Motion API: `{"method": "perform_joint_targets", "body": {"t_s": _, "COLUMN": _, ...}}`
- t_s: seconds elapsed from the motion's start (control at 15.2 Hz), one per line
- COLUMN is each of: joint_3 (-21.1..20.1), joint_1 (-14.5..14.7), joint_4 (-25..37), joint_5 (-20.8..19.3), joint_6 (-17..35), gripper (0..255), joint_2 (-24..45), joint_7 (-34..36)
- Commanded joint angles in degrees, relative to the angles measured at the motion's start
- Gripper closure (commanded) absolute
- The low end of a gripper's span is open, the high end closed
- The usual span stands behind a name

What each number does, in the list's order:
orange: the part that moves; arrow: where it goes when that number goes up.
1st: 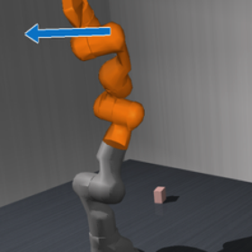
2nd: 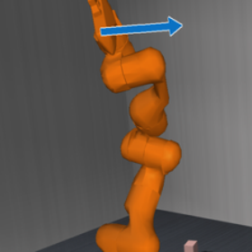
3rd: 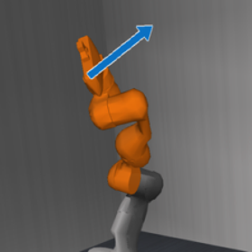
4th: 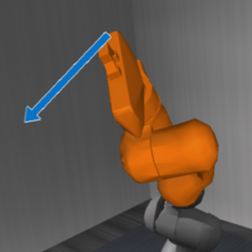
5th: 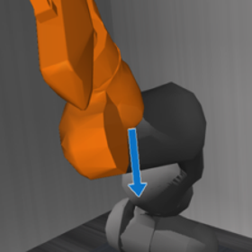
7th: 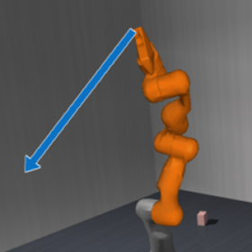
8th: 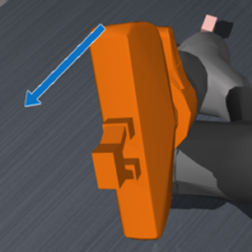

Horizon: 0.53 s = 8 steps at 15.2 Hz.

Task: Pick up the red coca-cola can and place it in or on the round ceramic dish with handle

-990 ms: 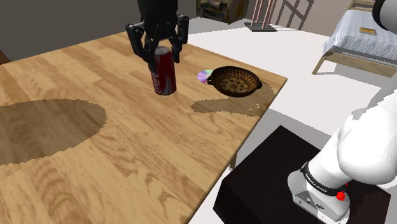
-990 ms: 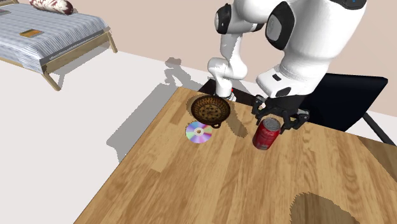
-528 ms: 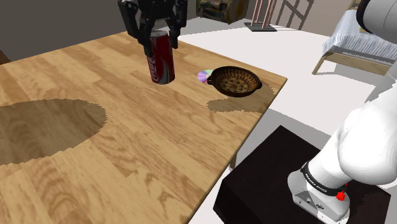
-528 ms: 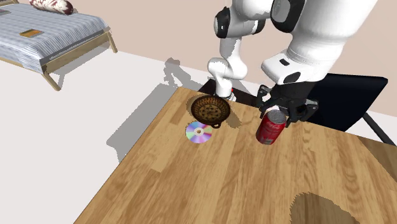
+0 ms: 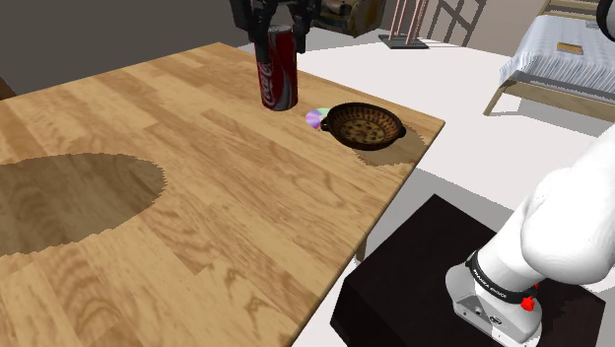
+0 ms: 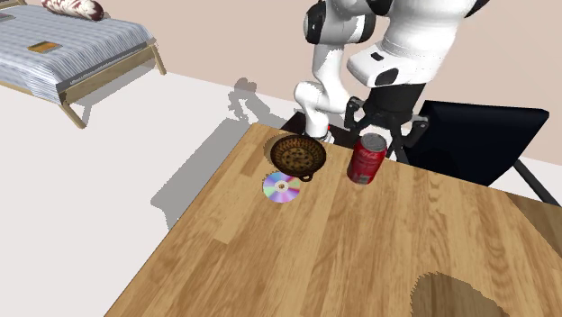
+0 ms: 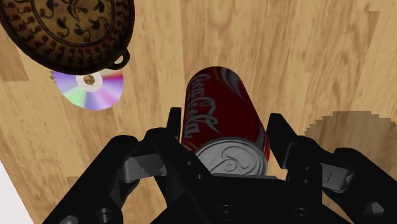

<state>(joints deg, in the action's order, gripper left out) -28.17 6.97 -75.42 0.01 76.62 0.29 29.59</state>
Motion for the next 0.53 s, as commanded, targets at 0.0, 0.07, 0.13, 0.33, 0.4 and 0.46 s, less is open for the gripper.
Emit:
{"method": "perform_joint_targets", "body": {"t_s": 0.0, "joint_3": 2.1, "joint_1": -2.2, "joint_4": -5.0, "joint_5": 2.4, "joint_6": 0.5, "gripper": 255, "joint_2": -5.0, "joint_7": -3.7}}
{"method": "perform_joint_targets", "body": {"t_s": 0.07, "joint_3": 3.1, "joint_1": -2.9, "joint_4": -6.6, "joint_5": 3.2, "joint_6": 0.4, "gripper": 255, "joint_2": -6.9, "joint_7": -5.4}}
{"method": "perform_joint_targets", "body": {"t_s": 0.13, "joint_3": 4.2, "joint_1": -3.5, "joint_4": -8.2, "joint_5": 3.9, "joint_6": 0.3, "gripper": 255, "joint_2": -8.7, "joint_7": -7.0}}
{"method": "perform_joint_targets", "body": {"t_s": 0.33, "joint_3": 7.5, "joint_1": -5.0, "joint_4": -12.3, "joint_5": 5.2, "joint_6": -0.3, "gripper": 255, "joint_2": -13.5, "joint_7": -11.7}}
{"method": "perform_joint_targets", "body": {"t_s": 0.4, "joint_3": 8.6, "joint_1": -5.5, "joint_4": -13.4, "joint_5": 5.5, "joint_6": -0.6, "gripper": 255, "joint_2": -14.9, "joint_7": -13.3}}
{"method": "perform_joint_targets", "body": {"t_s": 0.46, "joint_3": 9.8, "joint_1": -5.9, "joint_4": -14.5, "joint_5": 5.7, "joint_6": -0.9, "gripper": 255, "joint_2": -16.3, "joint_7": -14.8}}
